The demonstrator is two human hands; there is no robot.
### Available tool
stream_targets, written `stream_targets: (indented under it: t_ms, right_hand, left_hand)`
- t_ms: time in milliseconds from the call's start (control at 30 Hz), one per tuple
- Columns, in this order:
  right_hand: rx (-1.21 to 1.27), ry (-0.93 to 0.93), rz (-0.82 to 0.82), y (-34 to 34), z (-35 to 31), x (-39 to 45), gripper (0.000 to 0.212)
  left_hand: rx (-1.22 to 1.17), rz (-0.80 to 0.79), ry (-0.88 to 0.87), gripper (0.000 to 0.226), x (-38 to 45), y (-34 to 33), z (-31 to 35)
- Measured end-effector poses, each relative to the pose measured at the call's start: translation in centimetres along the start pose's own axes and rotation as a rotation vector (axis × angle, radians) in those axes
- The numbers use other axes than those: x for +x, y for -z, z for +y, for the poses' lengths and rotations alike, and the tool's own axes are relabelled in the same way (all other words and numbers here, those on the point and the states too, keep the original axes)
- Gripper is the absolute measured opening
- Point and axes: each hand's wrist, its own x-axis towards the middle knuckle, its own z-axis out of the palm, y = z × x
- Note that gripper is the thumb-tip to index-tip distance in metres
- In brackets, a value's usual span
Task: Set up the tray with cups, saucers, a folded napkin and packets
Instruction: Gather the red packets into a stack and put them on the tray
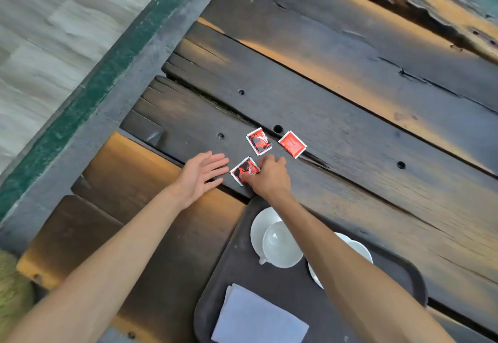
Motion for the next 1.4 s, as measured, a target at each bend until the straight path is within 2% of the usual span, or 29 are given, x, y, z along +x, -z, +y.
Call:
stream_targets:
  t_ms: [167, 300, 433, 533, 600, 700, 767, 900, 1067, 1233, 1367, 1400]
  right_hand:
    - [0.234, 0.167, -0.041, 0.4, -0.1, 0.2, 0.028]
    - [0.382, 0.28, -0.164, 0.9, -0.3, -0.1, 0.029]
    - [0.396, 0.348, -0.178, 0.9, -0.5, 0.0, 0.035]
    - [0.435, 0.319, -0.17, 1.0, -0.9, 0.3, 0.037]
    - [0.45, 0.279, -0.128, 1.2, -1.2, 0.9, 0.029]
    - [0.344, 0.248, 0.108, 2.0, -1.2, 2.4, 0.024]
    - [0.213, 0.191, 0.198, 2.6, -1.2, 3.3, 0.033]
    - [0.044, 0.124, 0.165, 2.8, -1.3, 4.6, 0.047]
    - [-0.001, 0.115, 0.186, 2.4, -1.6, 4.9, 0.038]
    - [0.105, 0.103, 0.146, 2.5, -1.3, 5.0, 0.036]
    - [0.293, 0.179, 0.086, 3.0, -1.0, 4.1, 0.011]
    - [0.366, 0.209, 0.058, 3.2, -0.9, 3.6, 0.014]
  left_hand:
    - [0.009, -0.048, -0.026, 0.04, 0.4, -0.4, -0.1]
    - [0.105, -0.144, -0.073, 0.035, -0.1, -0.8, -0.2]
    - [0.14, -0.175, -0.085, 0.03, -0.5, -1.1, -0.9]
    - [0.111, -0.115, -0.11, 0.028, -0.5, -1.0, -1.3]
    - [0.048, -0.062, -0.126, 0.028, -0.5, -0.8, -1.3]
    - [-0.03, -0.009, -0.146, 0.03, -0.5, -0.4, -1.1]
    - [-0.061, 0.015, -0.142, 0.032, -0.6, -0.2, -0.9]
    - [-0.132, 0.066, -0.125, 0.029, -0.4, -0.4, -0.7]
    - [-0.2, 0.069, -0.133, 0.027, -0.2, -0.7, -0.4]
    - [-0.248, 0.081, -0.115, 0.019, 0.1, -1.1, -0.4]
    - [-0.227, 0.073, -0.123, 0.02, 0.0, -1.6, -0.5]
    - [-0.219, 0.073, -0.128, 0.02, 0.0, -1.8, -0.6]
